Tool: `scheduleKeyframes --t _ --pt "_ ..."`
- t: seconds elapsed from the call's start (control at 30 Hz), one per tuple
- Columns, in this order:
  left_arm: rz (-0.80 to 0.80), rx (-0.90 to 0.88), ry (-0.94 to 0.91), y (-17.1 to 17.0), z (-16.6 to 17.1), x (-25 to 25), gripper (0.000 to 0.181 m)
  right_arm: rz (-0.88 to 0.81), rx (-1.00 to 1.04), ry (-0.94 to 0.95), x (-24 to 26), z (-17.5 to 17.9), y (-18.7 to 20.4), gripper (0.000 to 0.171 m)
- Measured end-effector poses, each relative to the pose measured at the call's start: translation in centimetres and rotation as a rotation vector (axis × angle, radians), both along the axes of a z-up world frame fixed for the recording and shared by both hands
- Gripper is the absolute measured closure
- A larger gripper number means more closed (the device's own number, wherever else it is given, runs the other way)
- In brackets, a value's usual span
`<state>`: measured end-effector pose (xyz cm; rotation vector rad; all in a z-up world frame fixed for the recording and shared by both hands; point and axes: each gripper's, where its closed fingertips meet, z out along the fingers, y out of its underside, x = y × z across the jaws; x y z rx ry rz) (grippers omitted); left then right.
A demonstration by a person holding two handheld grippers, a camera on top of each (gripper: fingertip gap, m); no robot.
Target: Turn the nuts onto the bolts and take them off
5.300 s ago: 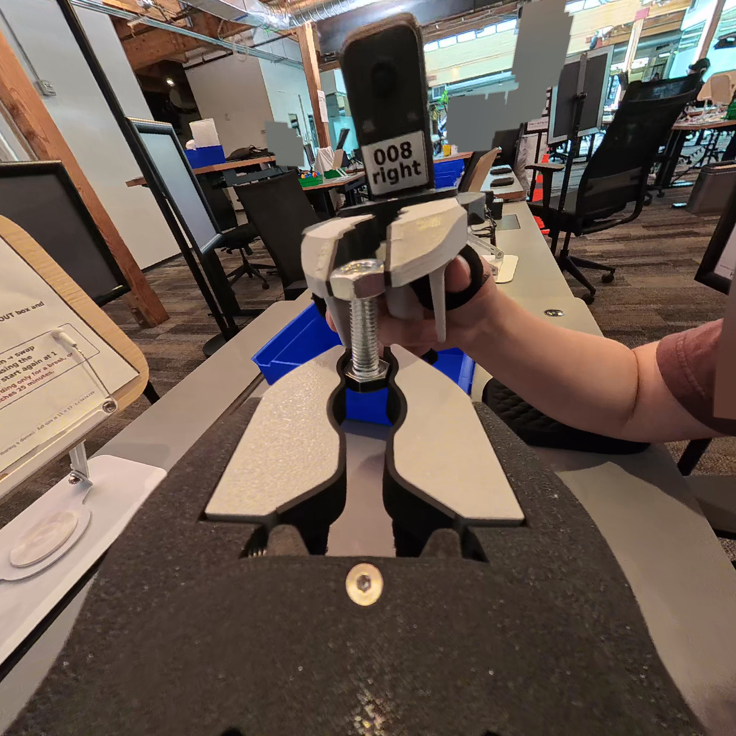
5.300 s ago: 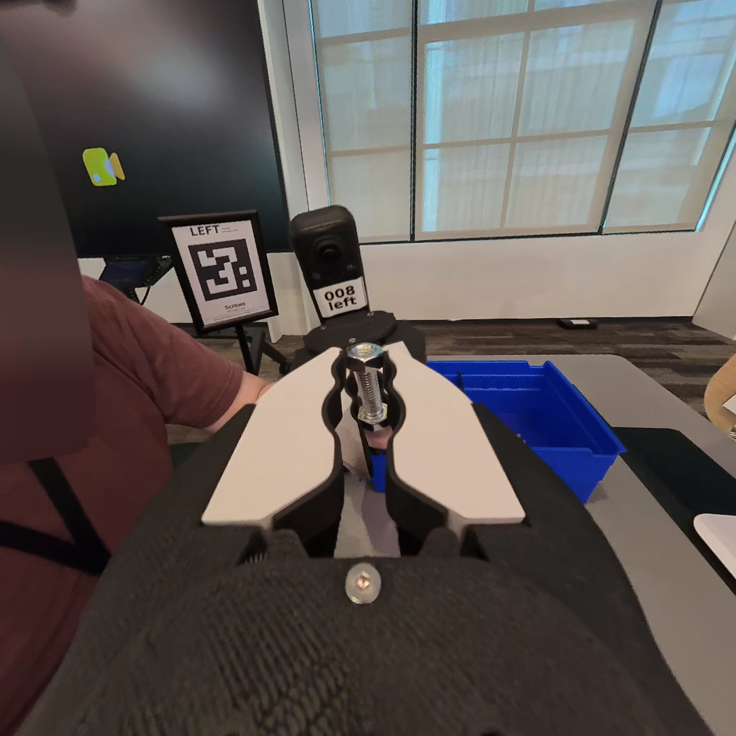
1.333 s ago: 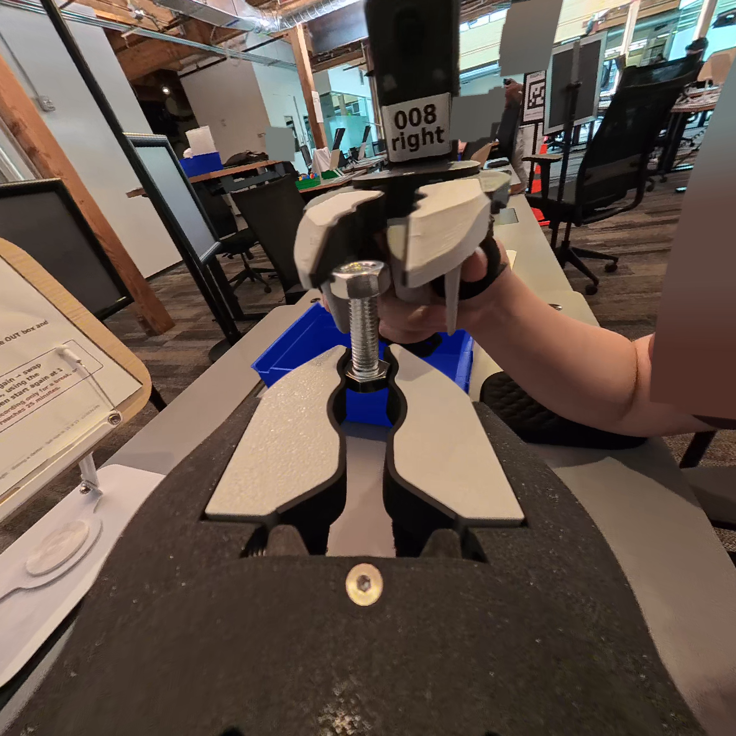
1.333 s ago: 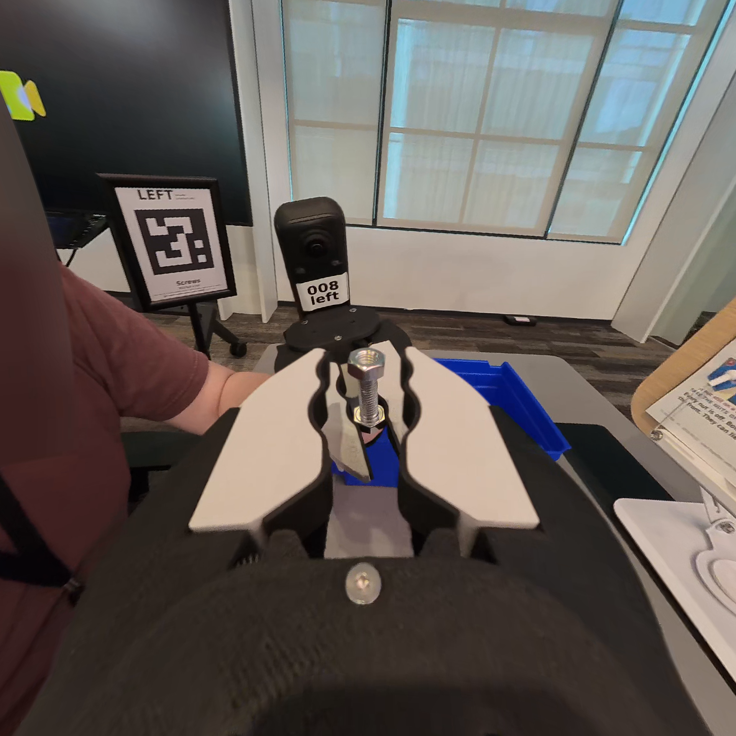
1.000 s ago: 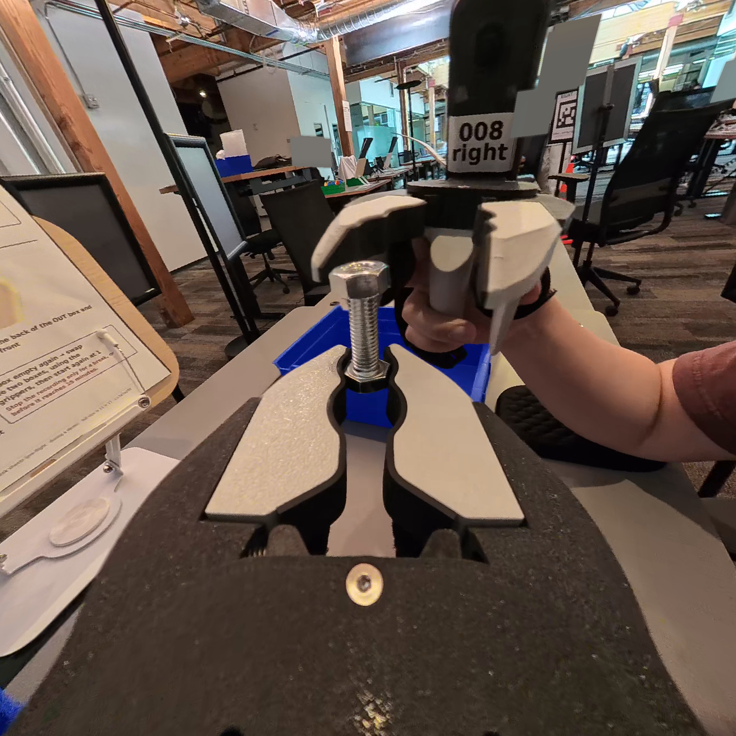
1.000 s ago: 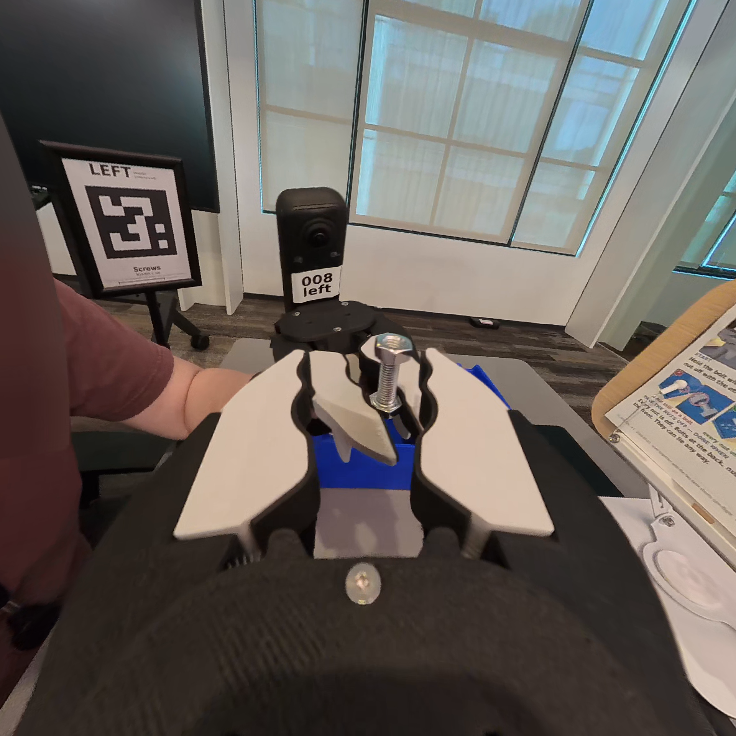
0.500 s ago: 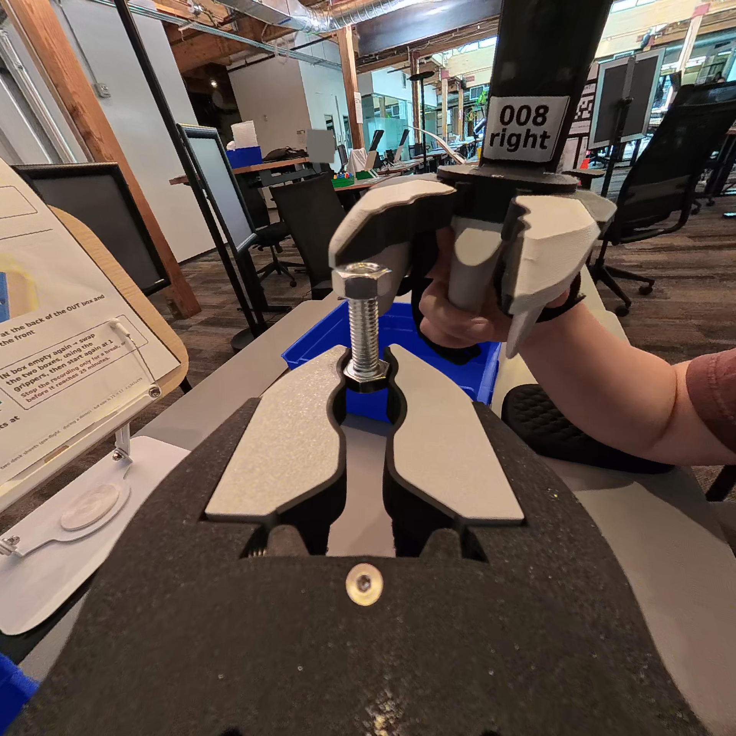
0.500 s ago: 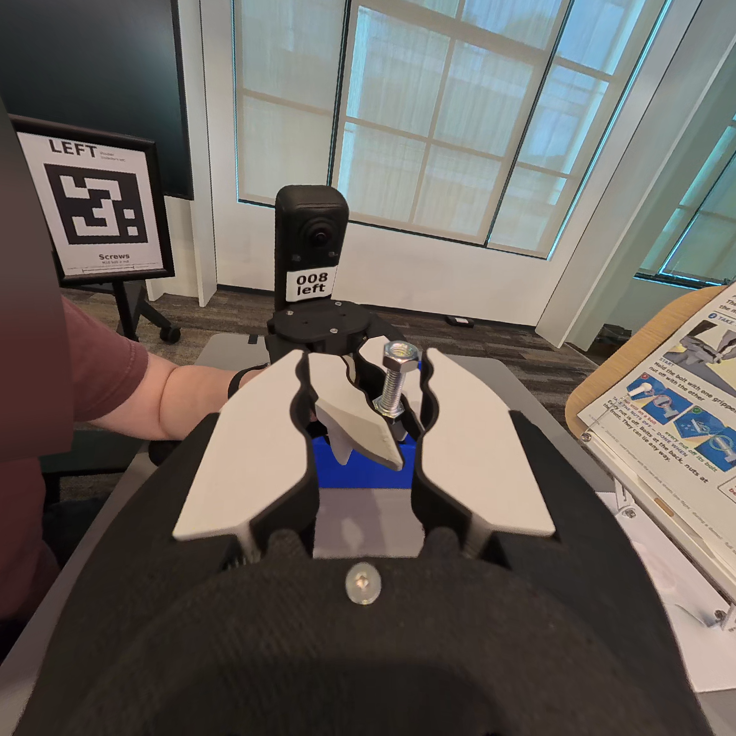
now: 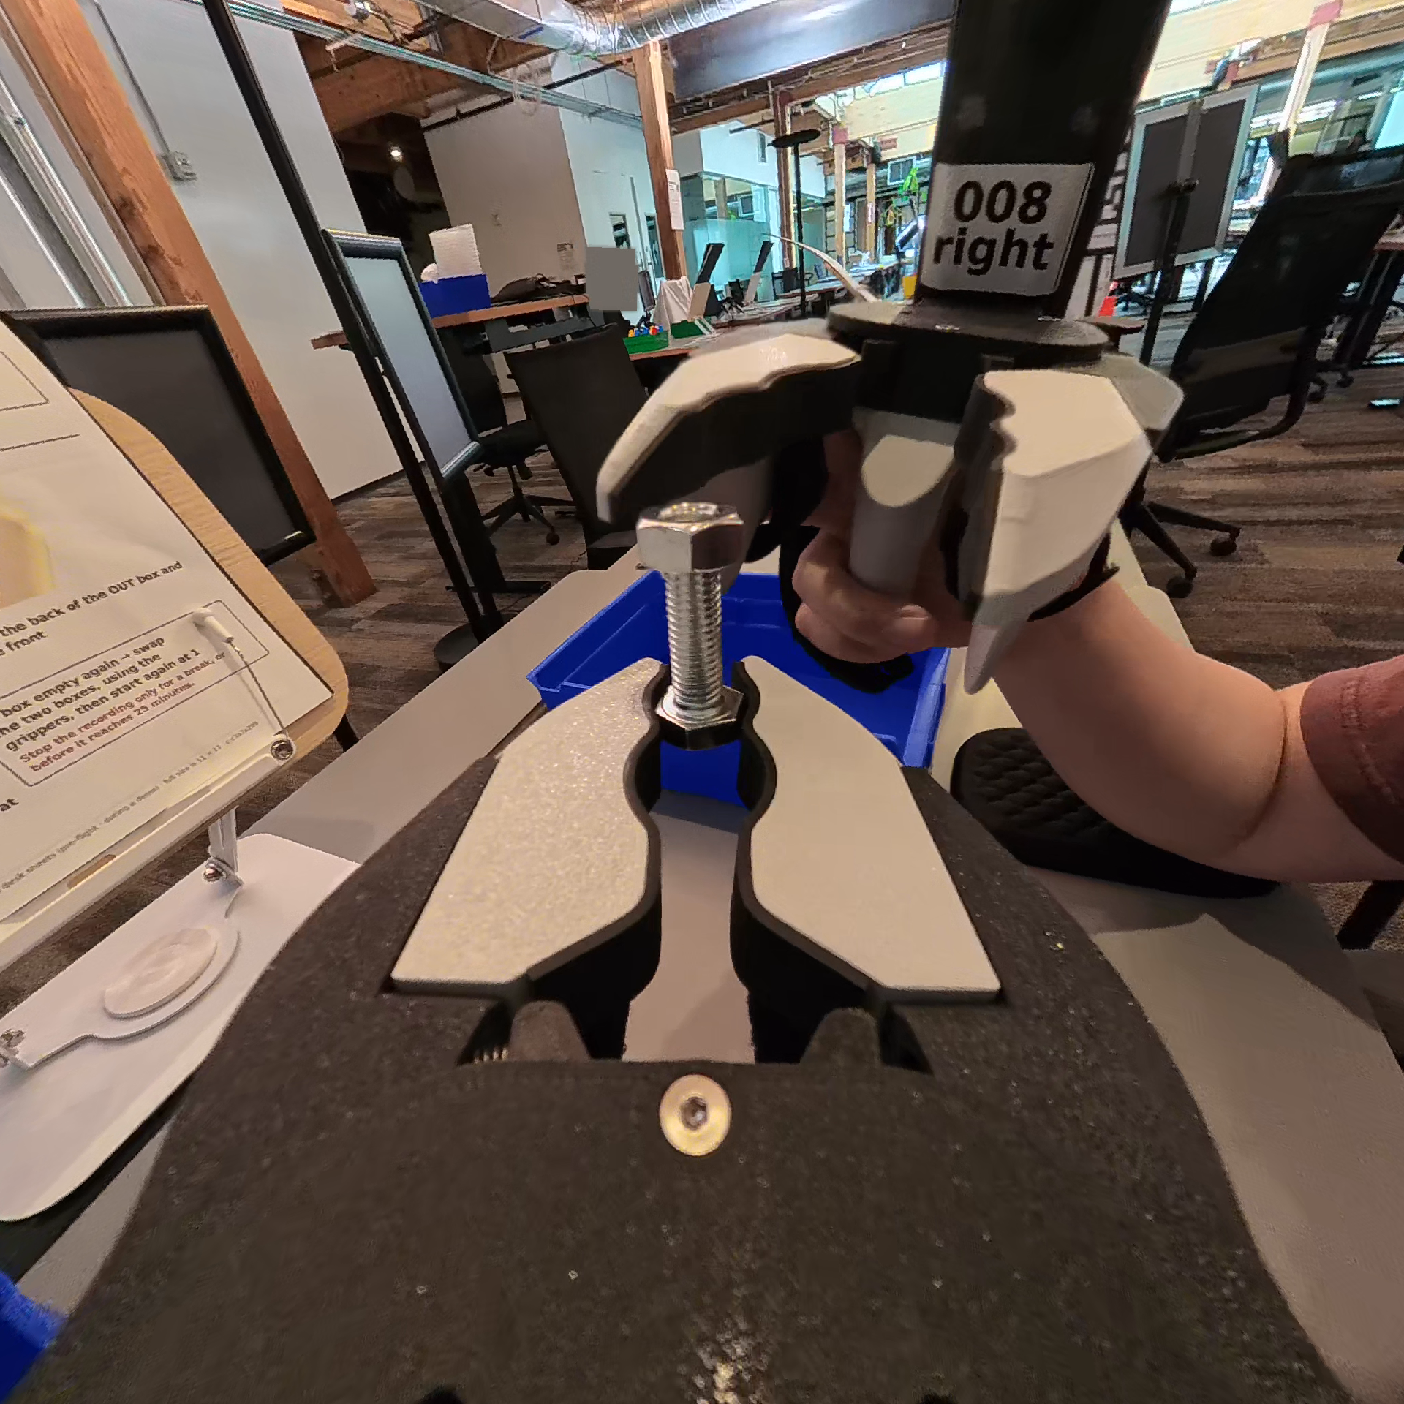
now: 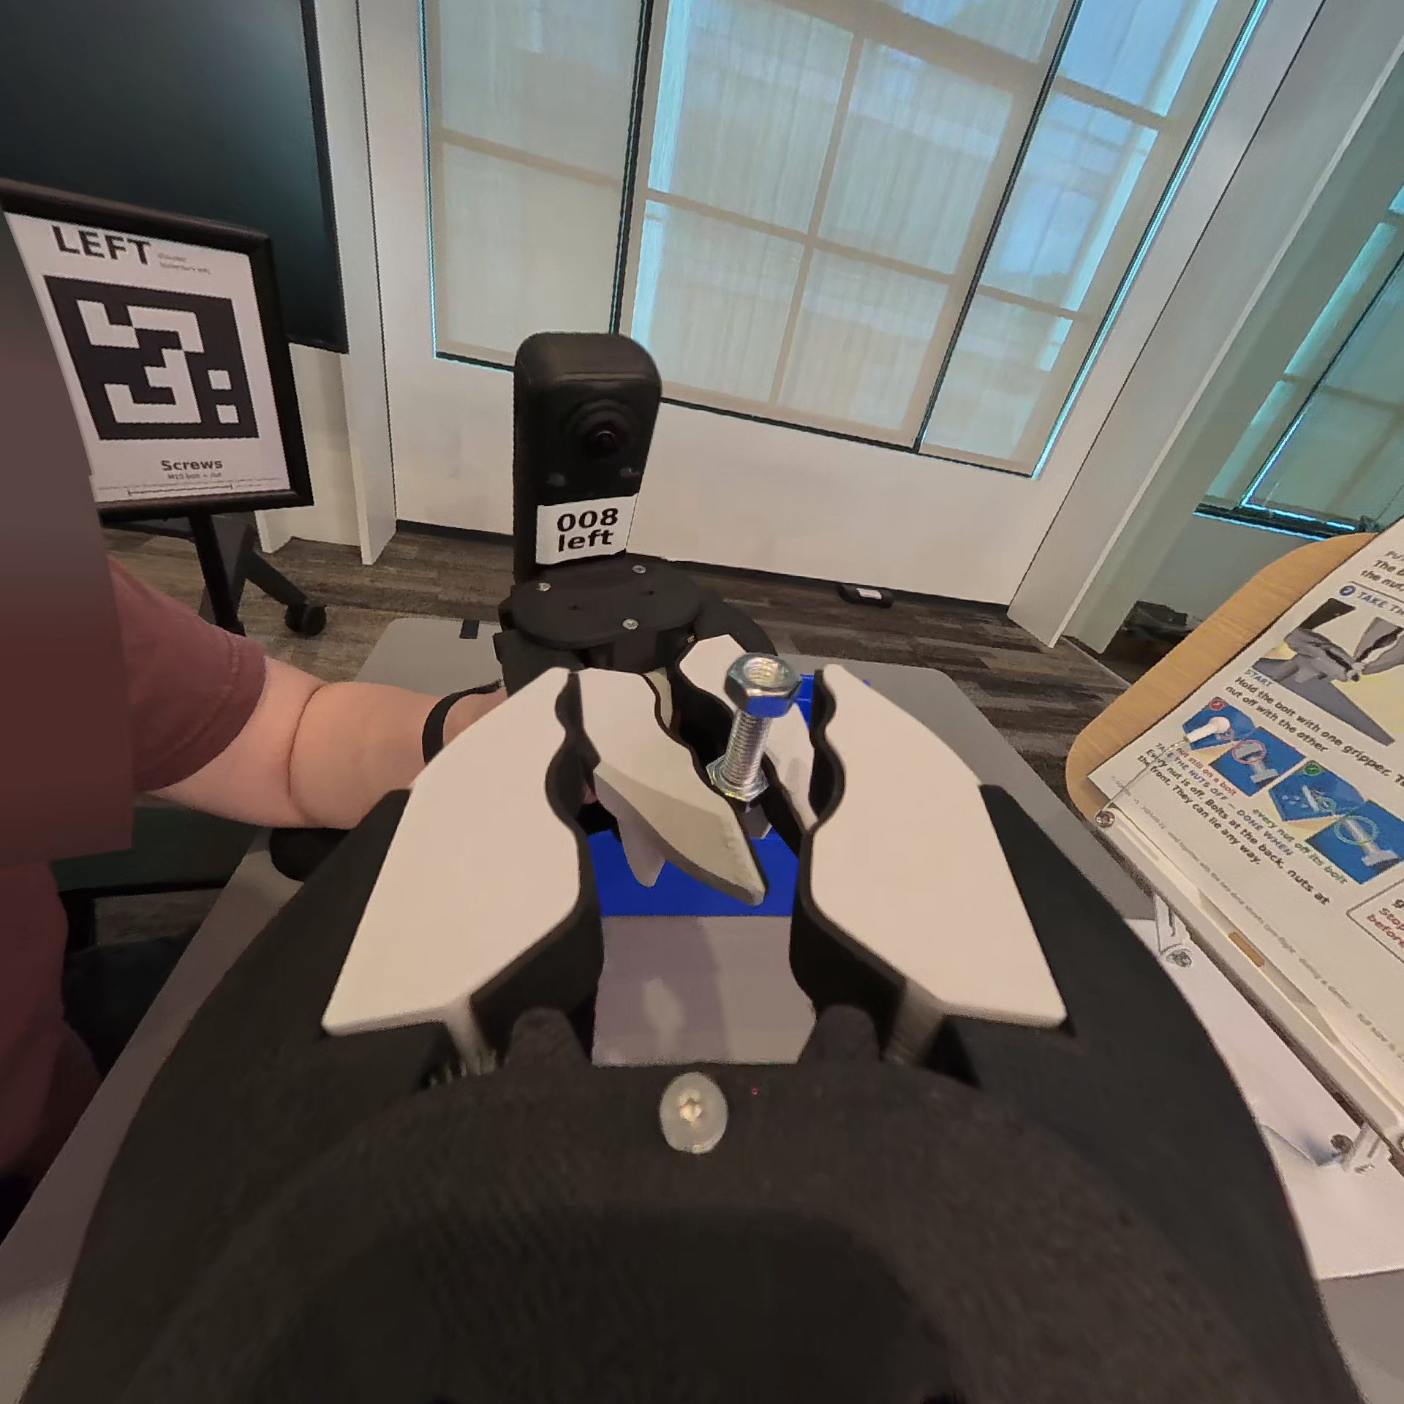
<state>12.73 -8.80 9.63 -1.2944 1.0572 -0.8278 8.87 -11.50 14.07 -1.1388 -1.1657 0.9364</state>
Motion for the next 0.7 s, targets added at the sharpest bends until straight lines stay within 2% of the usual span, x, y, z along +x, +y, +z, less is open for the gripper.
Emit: scheduleKeyframes --t 0.17,0.4,0.53,0.63,0.7 --pt "0.025 -0.029 -0.021 0.8 0.3 -0.8 0.167 0.016 0.011 -0.038 0.2 -0.2 -0.5 0.123" --pt "0.013 -0.036 -0.001 0.5 0.0 -0.5 0.166 -0.011 -0.015 0.033 0.1 0.3 0.3 0.109" --pt "0.02 -0.031 0.009 0.5 -0.2 -0.4 0.166 0.021 -0.03 0.007 -0.4 -0.1 -0.1 0.108" --pt "0.031 -0.045 -0.002 0.9 0.1 -0.9 0.167 0.032 -0.016 -0.015 0.1 0.0 -0.6 0.118" --pt "0.03 -0.053 -0.005 1.1 0.2 -1.1 0.167 0.024 -0.017 -0.014 0.4 0.3 -0.6 0.118"
